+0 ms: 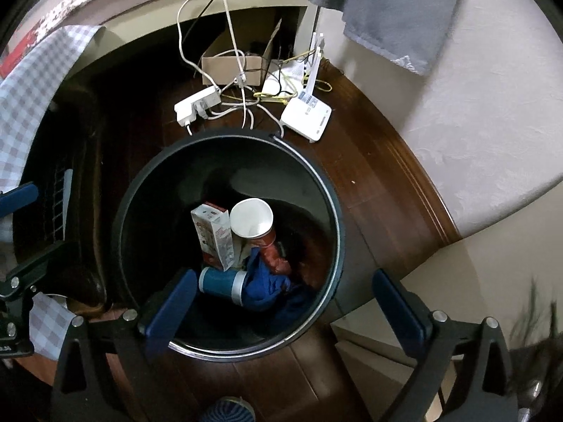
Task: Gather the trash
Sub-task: 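Move both tools back to the table toward the yellow cloth and green carton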
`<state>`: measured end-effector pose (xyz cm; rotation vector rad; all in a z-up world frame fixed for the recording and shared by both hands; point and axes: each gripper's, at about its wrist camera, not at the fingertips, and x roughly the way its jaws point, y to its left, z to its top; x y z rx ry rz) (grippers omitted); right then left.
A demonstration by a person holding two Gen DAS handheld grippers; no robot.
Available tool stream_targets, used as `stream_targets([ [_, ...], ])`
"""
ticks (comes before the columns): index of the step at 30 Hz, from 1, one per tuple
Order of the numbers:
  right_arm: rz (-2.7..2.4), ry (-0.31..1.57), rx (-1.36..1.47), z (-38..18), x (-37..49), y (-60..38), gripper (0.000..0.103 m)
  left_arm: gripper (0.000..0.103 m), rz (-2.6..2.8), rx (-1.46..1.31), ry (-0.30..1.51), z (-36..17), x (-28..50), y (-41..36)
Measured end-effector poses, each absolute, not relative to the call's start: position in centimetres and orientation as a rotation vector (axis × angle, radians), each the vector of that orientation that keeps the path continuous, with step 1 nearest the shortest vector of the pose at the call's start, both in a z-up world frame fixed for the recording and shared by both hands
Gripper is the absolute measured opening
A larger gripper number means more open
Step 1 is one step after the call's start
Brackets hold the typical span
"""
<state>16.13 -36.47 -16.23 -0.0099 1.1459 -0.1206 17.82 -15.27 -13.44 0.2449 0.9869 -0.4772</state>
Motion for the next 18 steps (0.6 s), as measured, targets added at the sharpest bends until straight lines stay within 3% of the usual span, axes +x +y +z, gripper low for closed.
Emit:
stream_targets([
  [18, -0.109, 1.054, 0.013, -12.6, 14.8, -36.7, 0.103, 0.094, -0.464, 0.27, 0.914, -9.5, 15.9, -15.4],
])
